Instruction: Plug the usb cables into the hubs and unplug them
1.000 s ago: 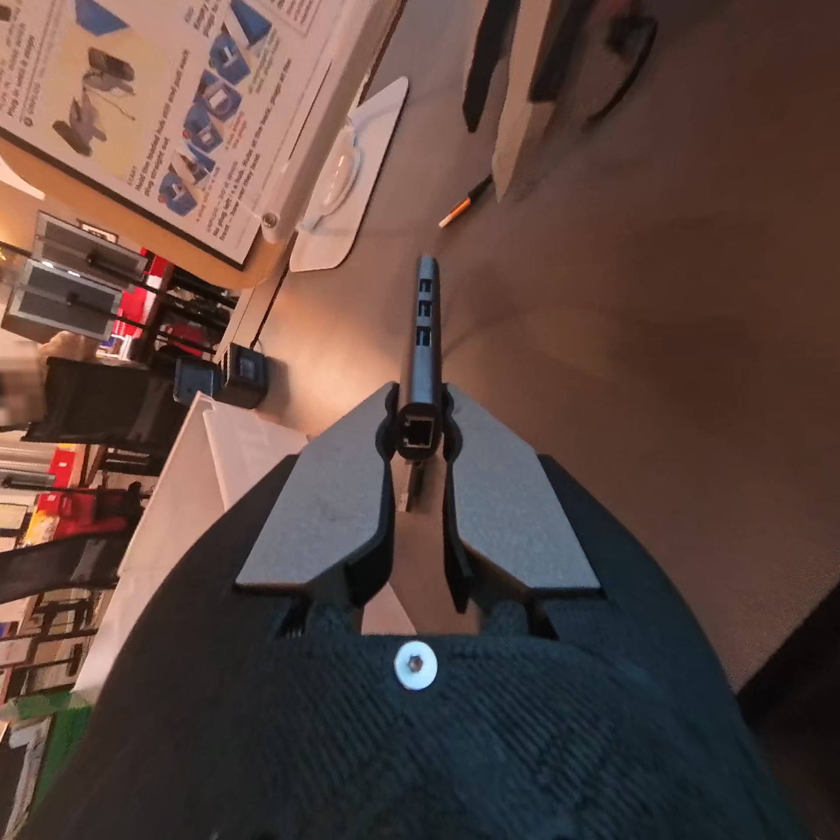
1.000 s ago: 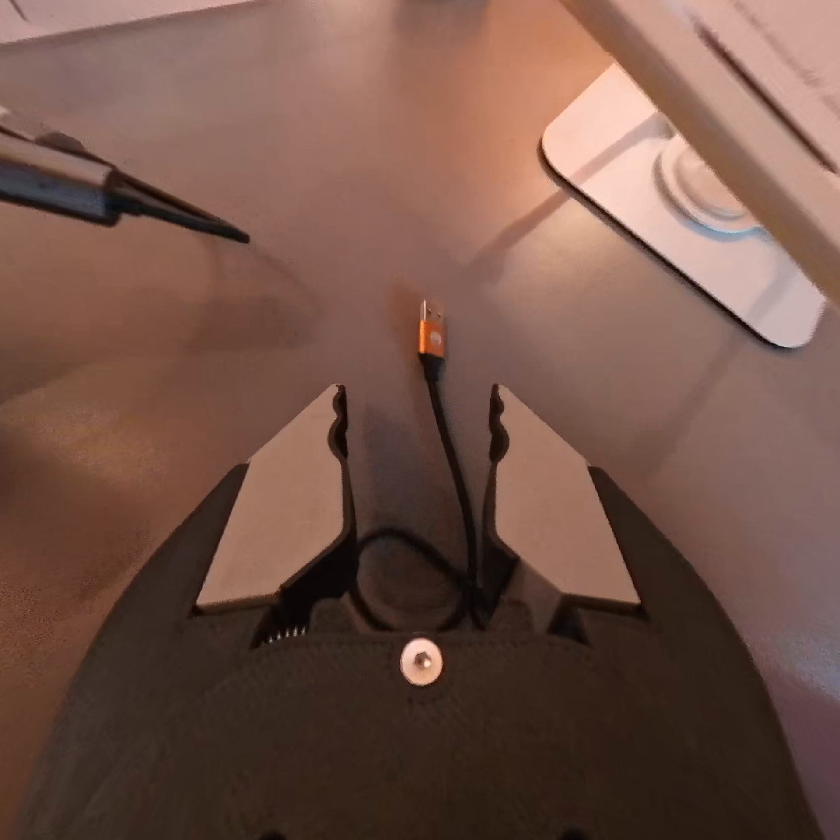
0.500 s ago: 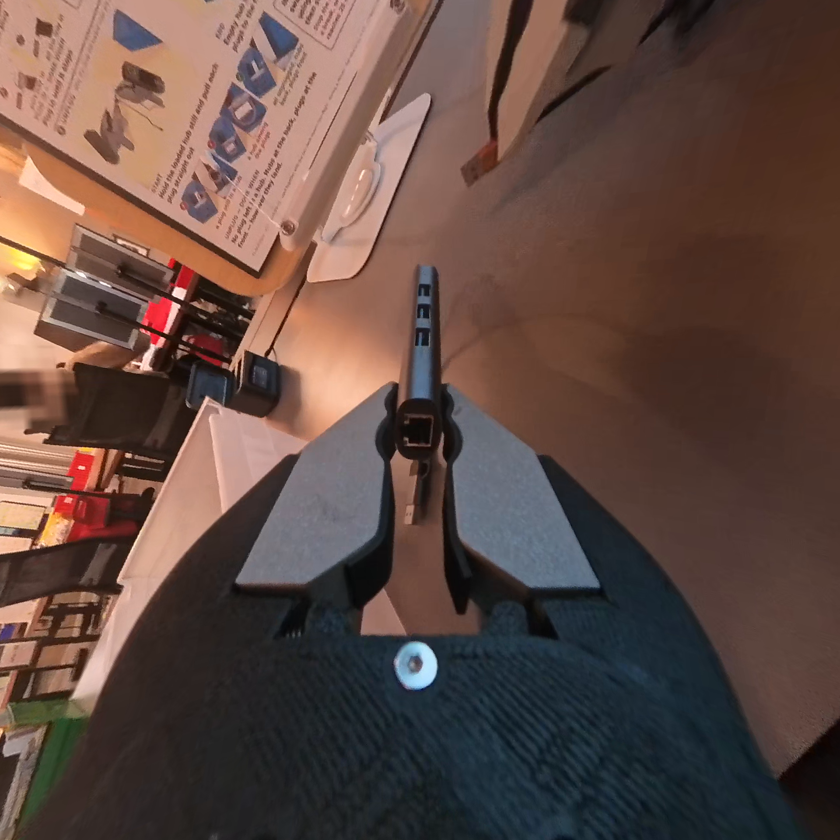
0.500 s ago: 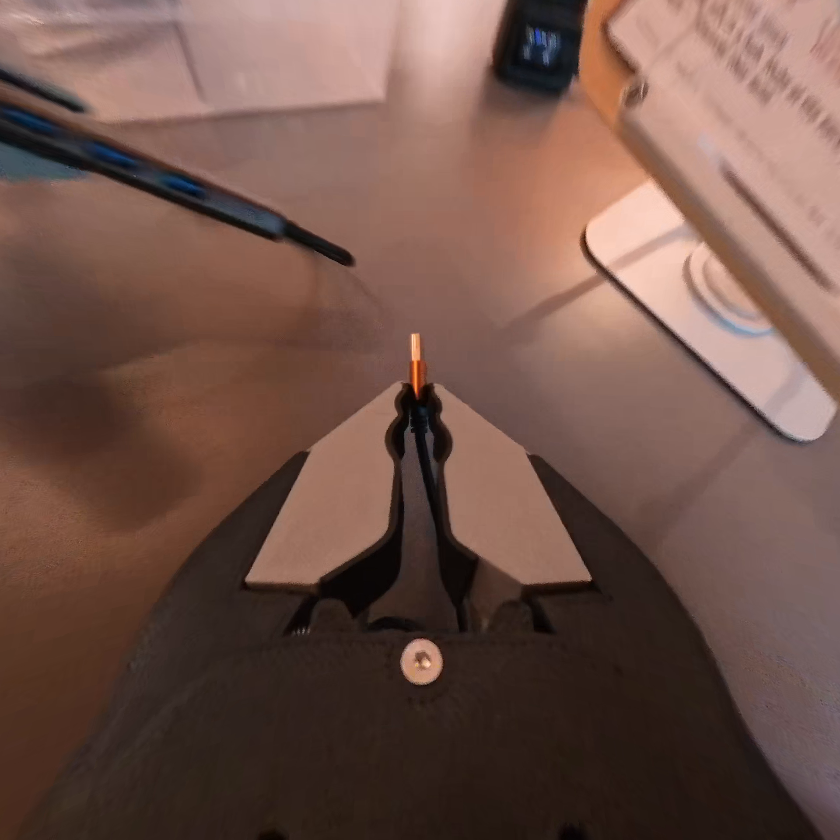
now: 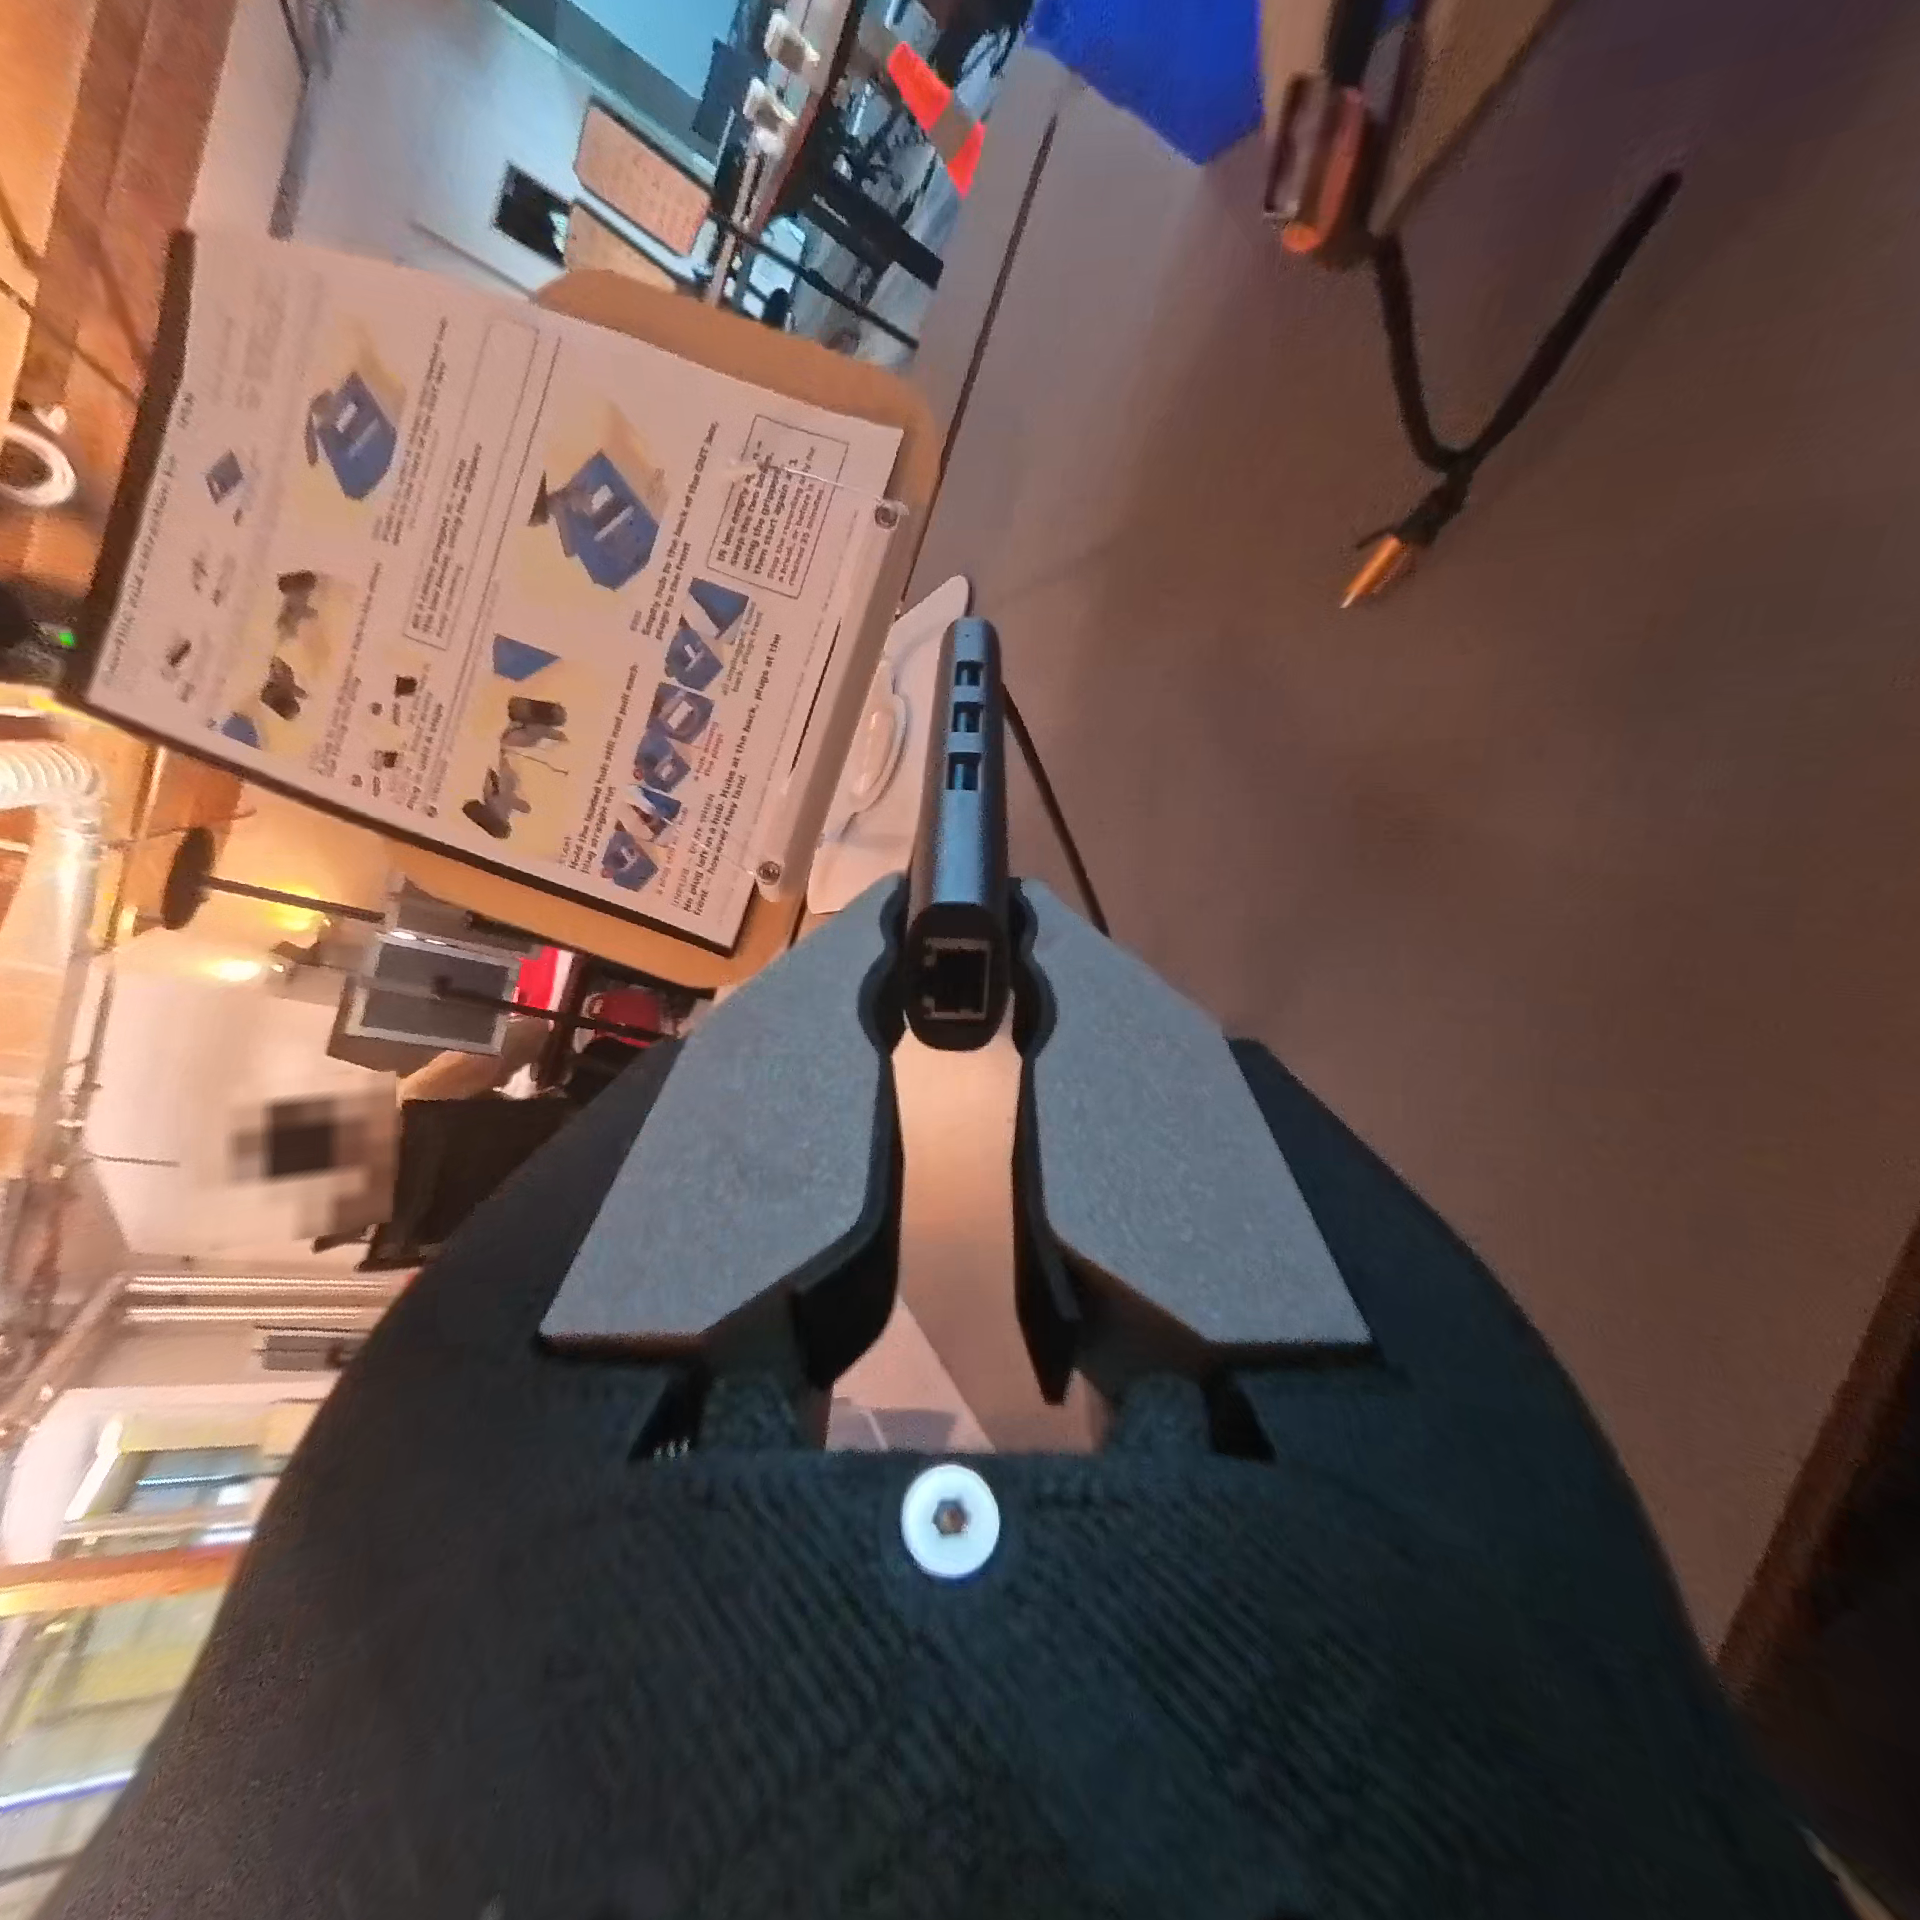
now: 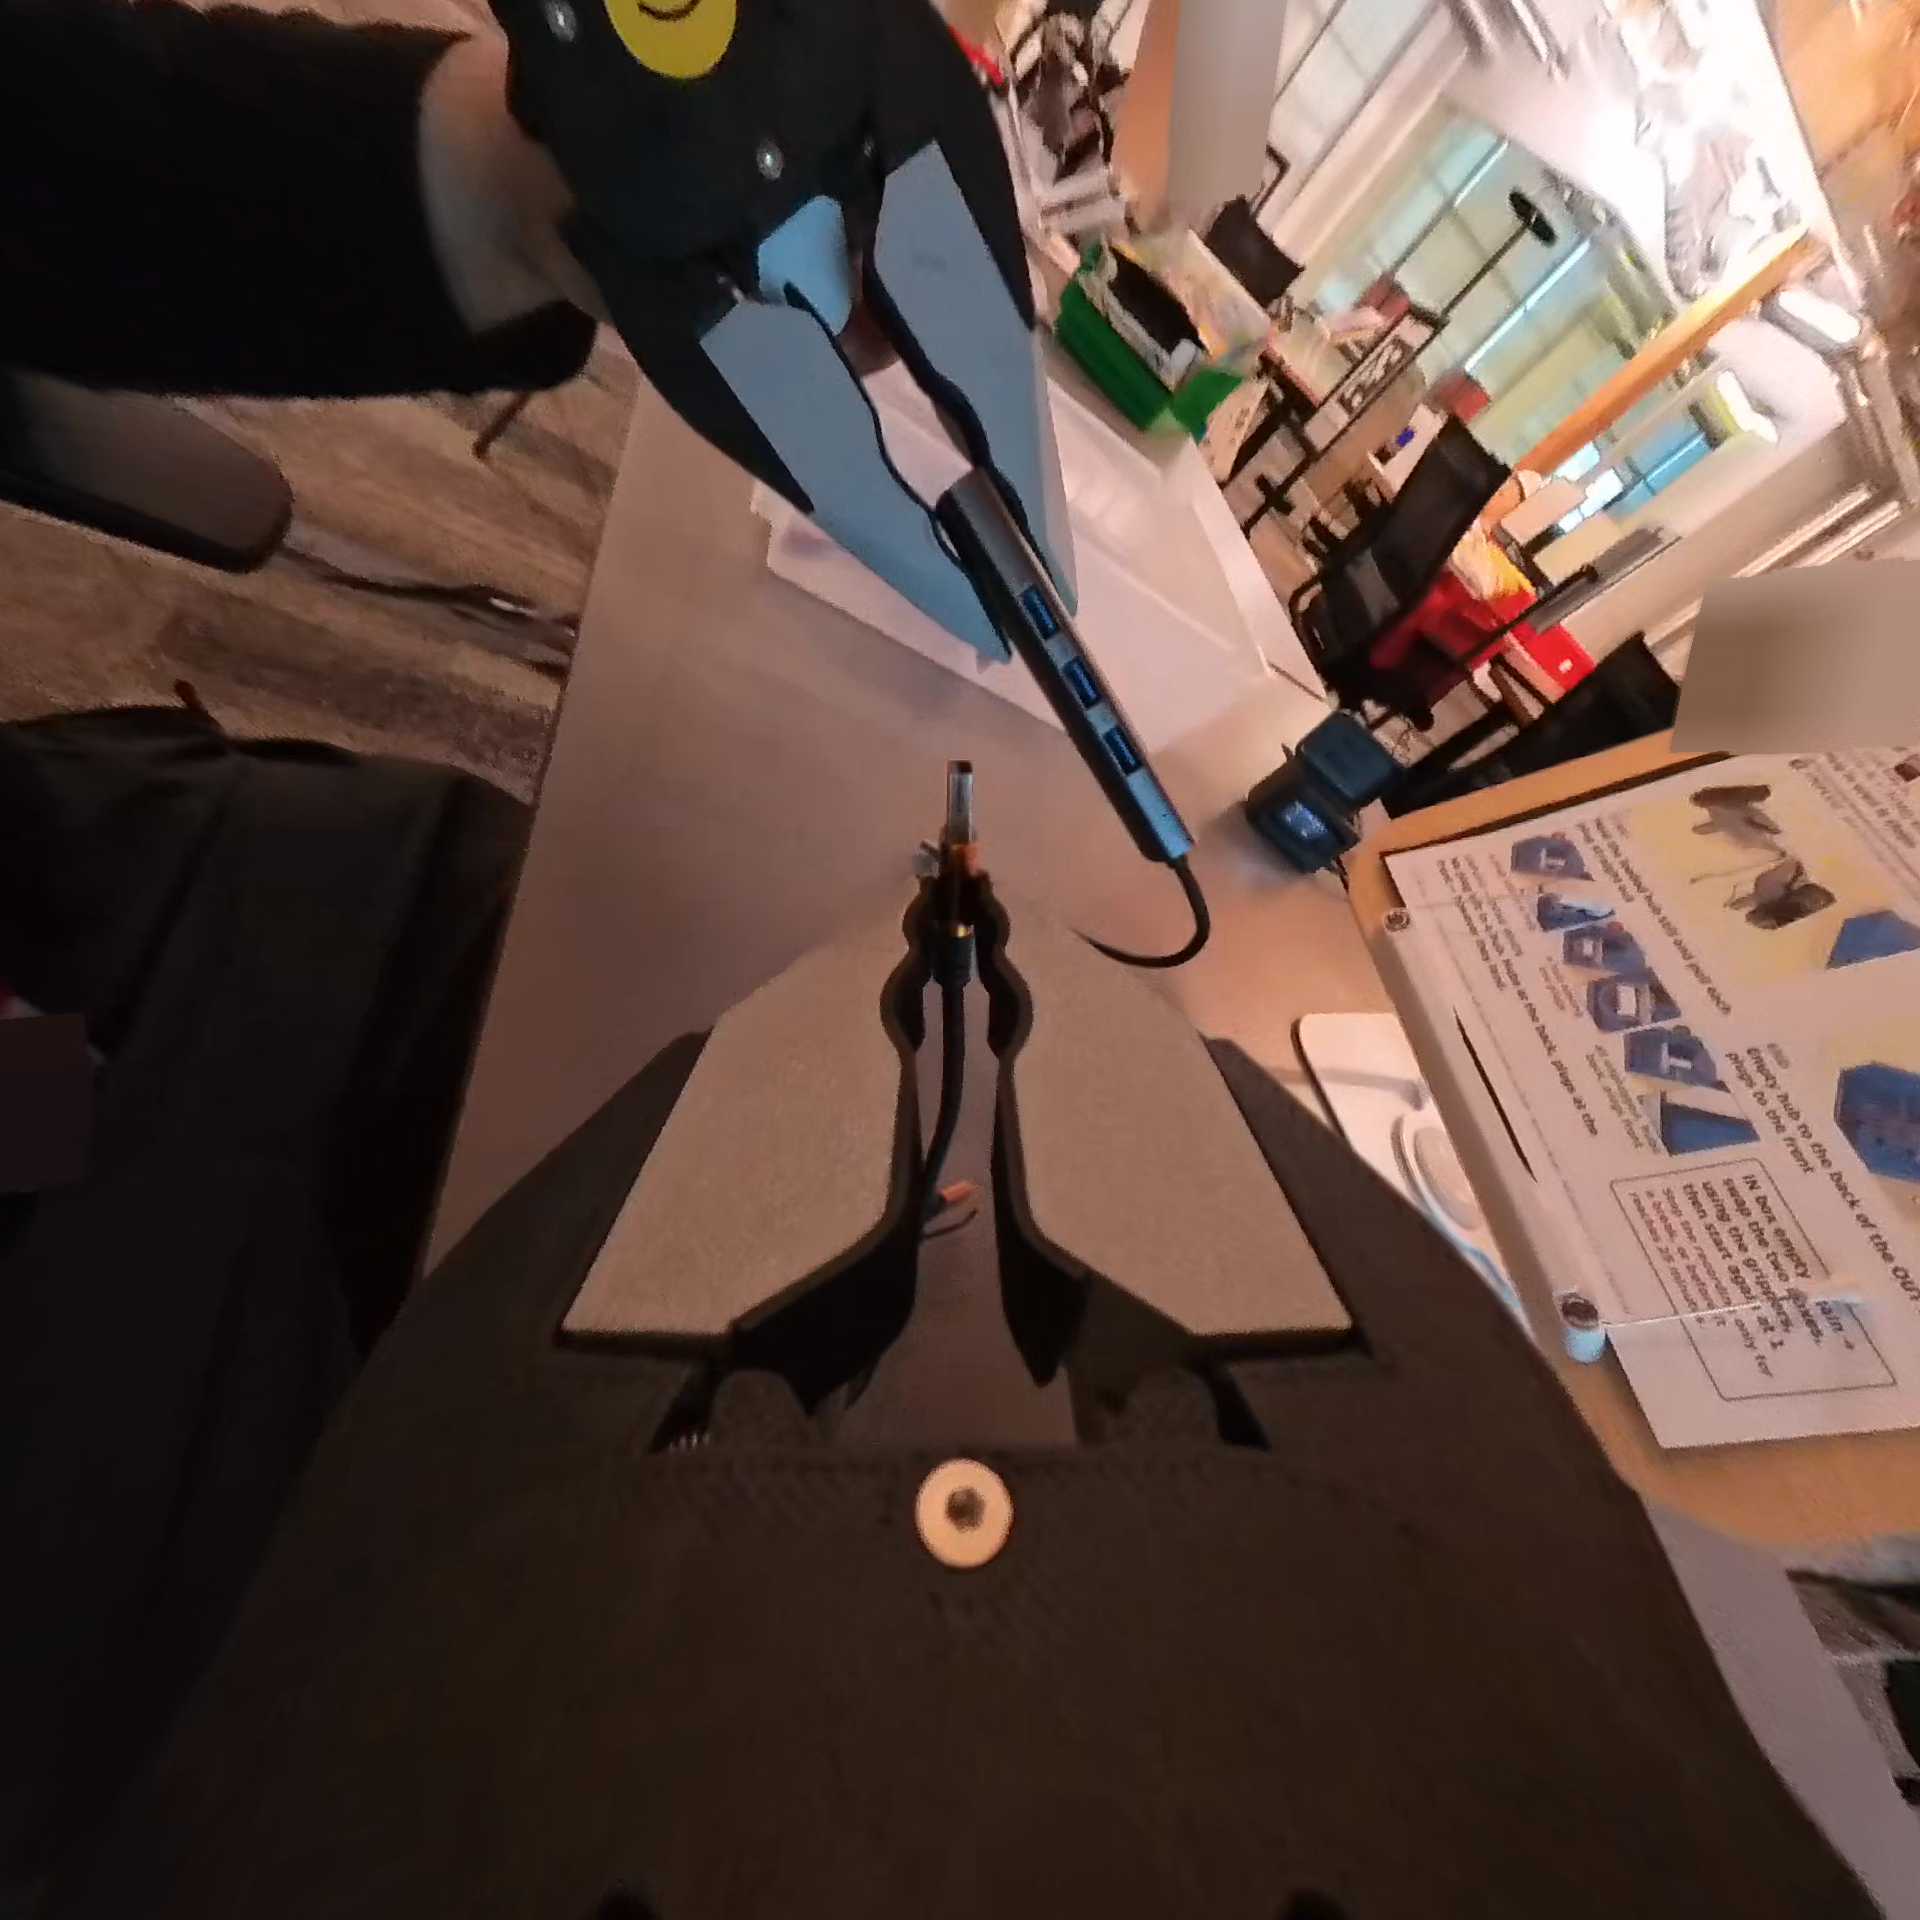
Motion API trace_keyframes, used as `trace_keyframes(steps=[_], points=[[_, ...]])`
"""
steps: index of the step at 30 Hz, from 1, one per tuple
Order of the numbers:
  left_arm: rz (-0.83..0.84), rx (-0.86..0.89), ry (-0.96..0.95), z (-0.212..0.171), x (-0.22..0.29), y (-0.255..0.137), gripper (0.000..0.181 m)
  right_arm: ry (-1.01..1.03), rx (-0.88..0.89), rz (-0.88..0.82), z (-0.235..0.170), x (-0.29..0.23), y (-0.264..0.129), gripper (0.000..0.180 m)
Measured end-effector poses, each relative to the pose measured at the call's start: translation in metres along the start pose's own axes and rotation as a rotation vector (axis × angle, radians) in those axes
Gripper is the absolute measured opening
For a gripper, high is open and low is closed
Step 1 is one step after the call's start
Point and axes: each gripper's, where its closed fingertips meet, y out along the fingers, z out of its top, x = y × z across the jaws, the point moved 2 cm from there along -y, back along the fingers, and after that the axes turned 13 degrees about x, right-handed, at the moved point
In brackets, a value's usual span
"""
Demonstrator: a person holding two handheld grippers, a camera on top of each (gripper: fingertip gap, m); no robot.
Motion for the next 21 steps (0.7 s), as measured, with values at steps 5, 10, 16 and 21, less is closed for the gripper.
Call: trace_keyframes(steps=[5,10,16,21], points=[[-0.018,0.054,0.004,0.026,-0.005,-0.003,0.014,0.010,0.029,-0.012,0.009,0.003,-0.007,0.003],[0.026,0.129,-0.037,0.021,-0.007,0.003,0.014,-0.004,0.038,-0.004,0.018,-0.001,-0.002,0.003],[0.005,-0.004,0.048,-0.017,0.007,0.020,0.014,-0.088,-0.157,-0.169,-0.001,0.022,0.003,0.003],[-0.126,-0.038,0.023,-0.021,0.033,0.030,0.014,-0.239,-0.383,-0.196,-0.023,0.016,0.016,0.004]])
